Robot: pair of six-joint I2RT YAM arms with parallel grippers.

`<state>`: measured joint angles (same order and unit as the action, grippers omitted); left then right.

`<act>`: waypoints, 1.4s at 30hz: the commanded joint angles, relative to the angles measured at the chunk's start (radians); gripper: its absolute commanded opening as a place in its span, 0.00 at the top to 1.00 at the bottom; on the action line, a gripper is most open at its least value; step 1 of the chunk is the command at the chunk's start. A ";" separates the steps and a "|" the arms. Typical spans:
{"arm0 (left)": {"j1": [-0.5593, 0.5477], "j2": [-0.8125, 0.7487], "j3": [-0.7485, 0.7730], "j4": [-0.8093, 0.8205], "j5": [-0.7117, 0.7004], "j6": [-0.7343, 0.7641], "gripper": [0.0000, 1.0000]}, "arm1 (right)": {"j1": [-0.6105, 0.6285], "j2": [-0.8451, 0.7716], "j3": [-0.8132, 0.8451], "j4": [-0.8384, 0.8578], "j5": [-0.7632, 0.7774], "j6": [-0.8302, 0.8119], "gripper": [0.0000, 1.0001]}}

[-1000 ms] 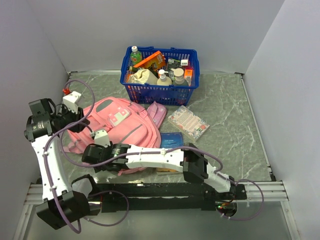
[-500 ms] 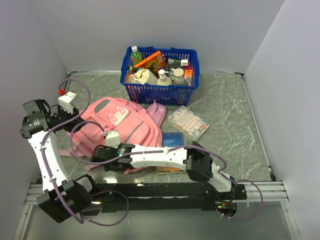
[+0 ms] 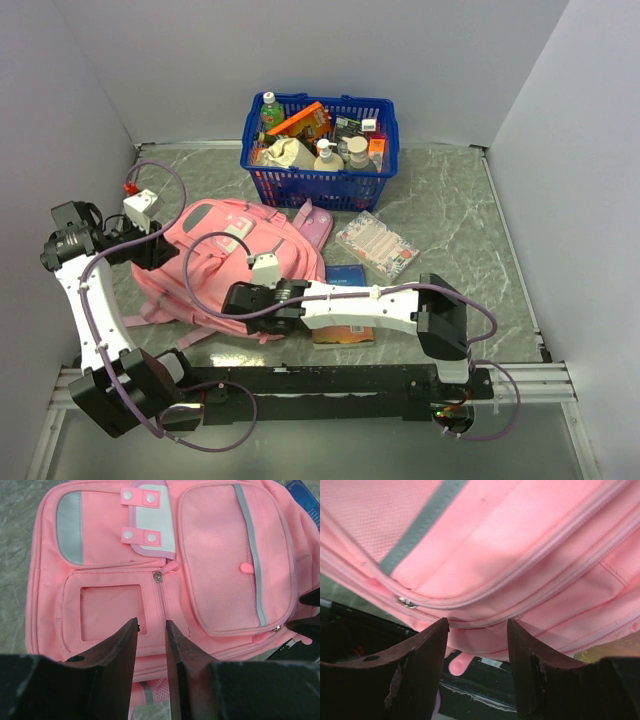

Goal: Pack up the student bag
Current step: Adjust the student bag at the center of the board.

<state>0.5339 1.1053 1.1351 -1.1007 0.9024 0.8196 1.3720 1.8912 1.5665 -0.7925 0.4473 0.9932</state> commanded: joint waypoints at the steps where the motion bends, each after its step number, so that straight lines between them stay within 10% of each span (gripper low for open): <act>1: 0.006 0.004 0.020 -0.047 0.056 0.087 0.66 | 0.009 -0.003 0.122 -0.028 0.048 -0.010 0.40; 12: 0.005 0.037 -0.003 -0.037 0.047 0.075 0.67 | 0.047 -0.069 0.035 0.348 -0.068 -0.366 0.33; 21: 0.008 0.025 -0.064 0.008 0.036 0.023 0.66 | 0.033 0.049 0.155 0.265 0.217 -0.444 0.33; 42: 0.008 0.042 -0.047 0.010 0.016 0.001 0.66 | 0.075 0.080 0.078 0.386 0.254 -0.608 0.33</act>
<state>0.5354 1.1549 1.0668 -1.1107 0.8944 0.8238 1.4231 2.0373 1.7123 -0.5049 0.7250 0.4595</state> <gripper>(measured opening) 0.343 0.664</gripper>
